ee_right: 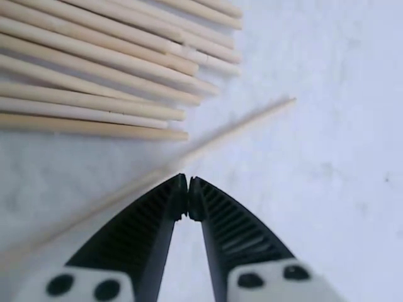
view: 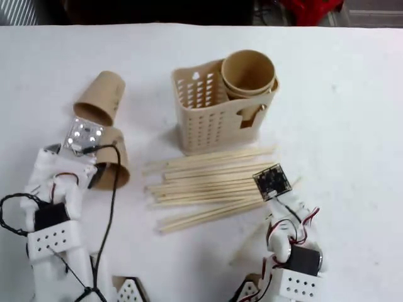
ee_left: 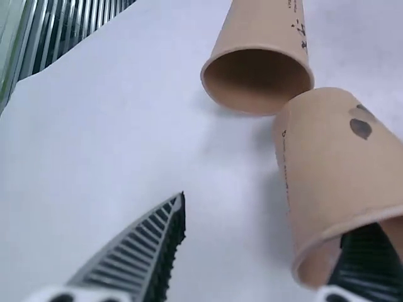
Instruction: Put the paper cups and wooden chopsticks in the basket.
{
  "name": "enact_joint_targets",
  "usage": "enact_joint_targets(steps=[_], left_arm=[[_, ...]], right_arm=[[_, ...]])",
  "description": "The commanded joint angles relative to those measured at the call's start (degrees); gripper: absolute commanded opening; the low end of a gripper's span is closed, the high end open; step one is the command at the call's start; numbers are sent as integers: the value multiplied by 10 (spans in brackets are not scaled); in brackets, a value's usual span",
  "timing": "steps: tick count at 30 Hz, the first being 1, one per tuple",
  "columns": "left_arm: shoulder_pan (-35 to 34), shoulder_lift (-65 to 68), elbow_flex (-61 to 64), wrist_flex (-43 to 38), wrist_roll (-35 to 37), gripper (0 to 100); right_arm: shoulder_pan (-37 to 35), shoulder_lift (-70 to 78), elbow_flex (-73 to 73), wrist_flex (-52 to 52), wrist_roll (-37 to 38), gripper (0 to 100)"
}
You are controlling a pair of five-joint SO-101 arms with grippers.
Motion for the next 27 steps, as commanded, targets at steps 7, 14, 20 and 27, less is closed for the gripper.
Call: enact_joint_targets(steps=[7,14,20,27], left_arm=[[25,2,76,-141,39,376],[36,-1,102,-164,38,250],[33,-2,99,-164,38,171],[7,-2,68,-137,39,169]], right_arm=[[3,-5,5,2,7,18],[3,-5,5,2,7,18],[2,-5,6,2,7,18],[1,-5,6,1,7,18]])
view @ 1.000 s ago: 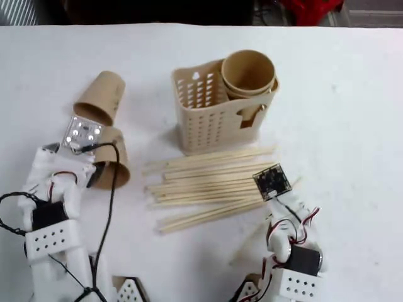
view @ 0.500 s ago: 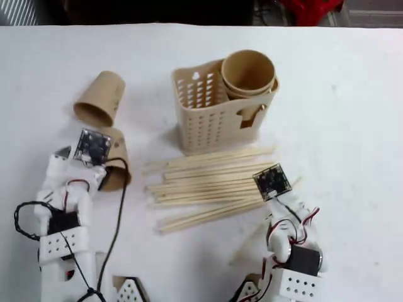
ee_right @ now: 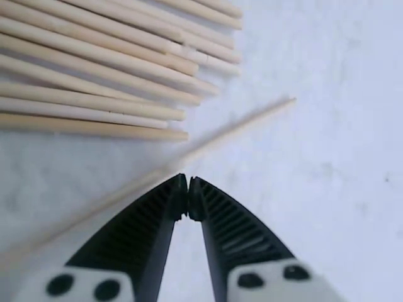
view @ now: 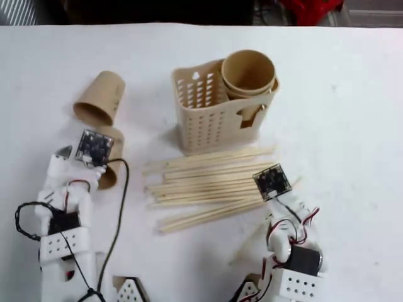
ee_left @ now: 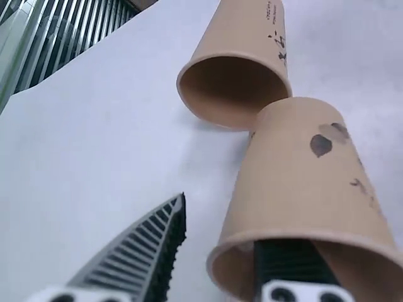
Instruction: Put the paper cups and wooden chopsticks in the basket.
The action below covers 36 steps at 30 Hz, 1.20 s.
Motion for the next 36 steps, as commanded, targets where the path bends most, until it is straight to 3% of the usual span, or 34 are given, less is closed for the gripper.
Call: enact_joint_targets(steps=[1,6,9,14,20,25,28,31,36], left_arm=[[-26,-2,-60,40,8,169],[-33,-3,-215,249,12,168],[-23,-3,-318,358,58,168],[10,-3,-433,462,76,168],[18,1,-431,476,70,172],[-76,2,-369,479,102,179],[-137,2,-345,496,148,264],[-143,2,-330,523,167,346],[-155,2,-271,486,162,330]], right_arm=[[0,-5,6,1,7,18],[0,-5,6,1,7,18],[0,-5,6,1,7,18],[0,-5,6,1,7,18],[2,-5,6,2,7,18],[2,-5,6,2,7,18],[1,-5,6,2,7,18],[0,-5,6,2,7,18],[0,-5,6,3,7,18]])
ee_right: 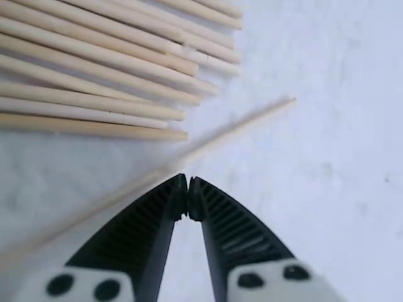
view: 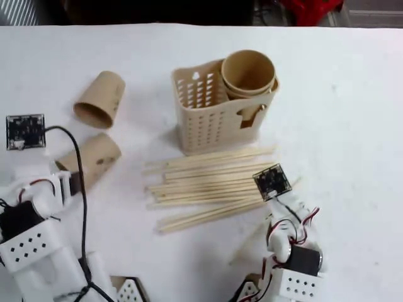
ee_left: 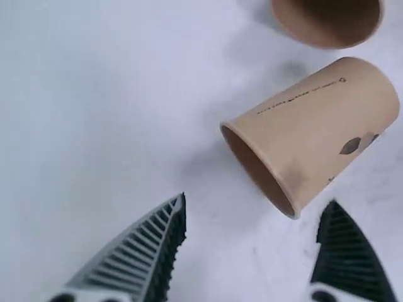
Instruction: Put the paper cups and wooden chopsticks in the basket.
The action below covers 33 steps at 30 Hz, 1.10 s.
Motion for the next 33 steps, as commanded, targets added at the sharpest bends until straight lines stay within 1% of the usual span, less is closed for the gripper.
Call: enact_joint_targets(steps=[1,3,5,7,9,12,19,25,29,31,33], left_arm=[[-22,2,33,-40,-8,330],[-30,2,67,-84,-27,329],[-30,2,109,-121,-30,330],[-28,2,142,-156,-27,331],[-16,2,164,-186,-3,331],[28,2,184,-219,22,331],[132,2,188,-283,21,331],[247,2,186,-285,21,330],[305,2,171,-283,24,329],[330,2,149,-264,26,329],[353,2,115,-231,46,329]], right_arm=[[0,-5,6,3,7,18],[0,-5,6,3,7,18],[0,-5,6,3,7,18],[0,-5,6,3,7,18],[0,-5,6,2,7,18],[0,-5,6,2,7,18],[0,-5,6,2,7,18],[0,-5,6,2,7,18],[0,-5,6,2,7,18],[0,-5,6,1,7,18],[0,-5,6,1,7,18]])
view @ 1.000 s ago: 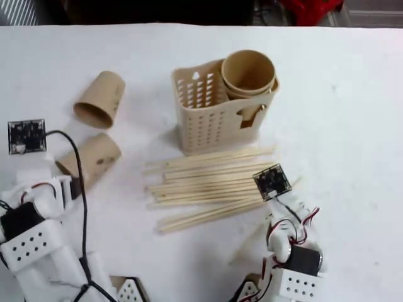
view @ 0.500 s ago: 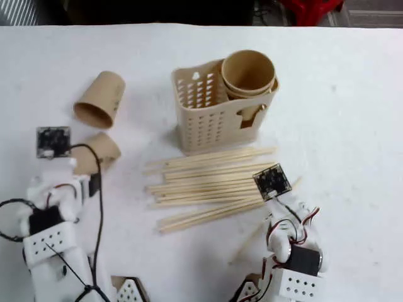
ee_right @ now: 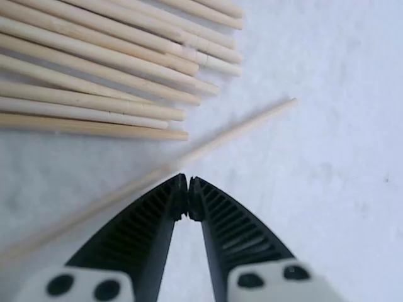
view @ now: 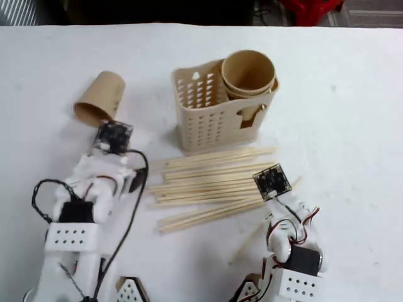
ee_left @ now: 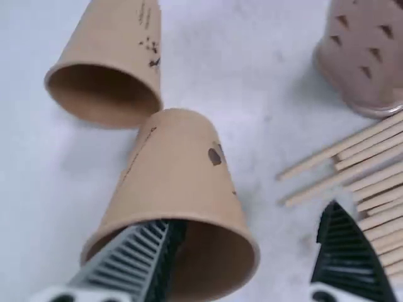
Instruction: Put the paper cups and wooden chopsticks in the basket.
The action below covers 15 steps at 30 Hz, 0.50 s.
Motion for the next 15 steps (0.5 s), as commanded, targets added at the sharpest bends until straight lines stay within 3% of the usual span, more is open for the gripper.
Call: enact_joint_targets(steps=[1,15], left_arm=[[44,2,-80,46,31,329],[51,3,-219,144,9,328]], right_arm=[[0,-5,6,1,7,18],[0,-5,6,1,7,18]])
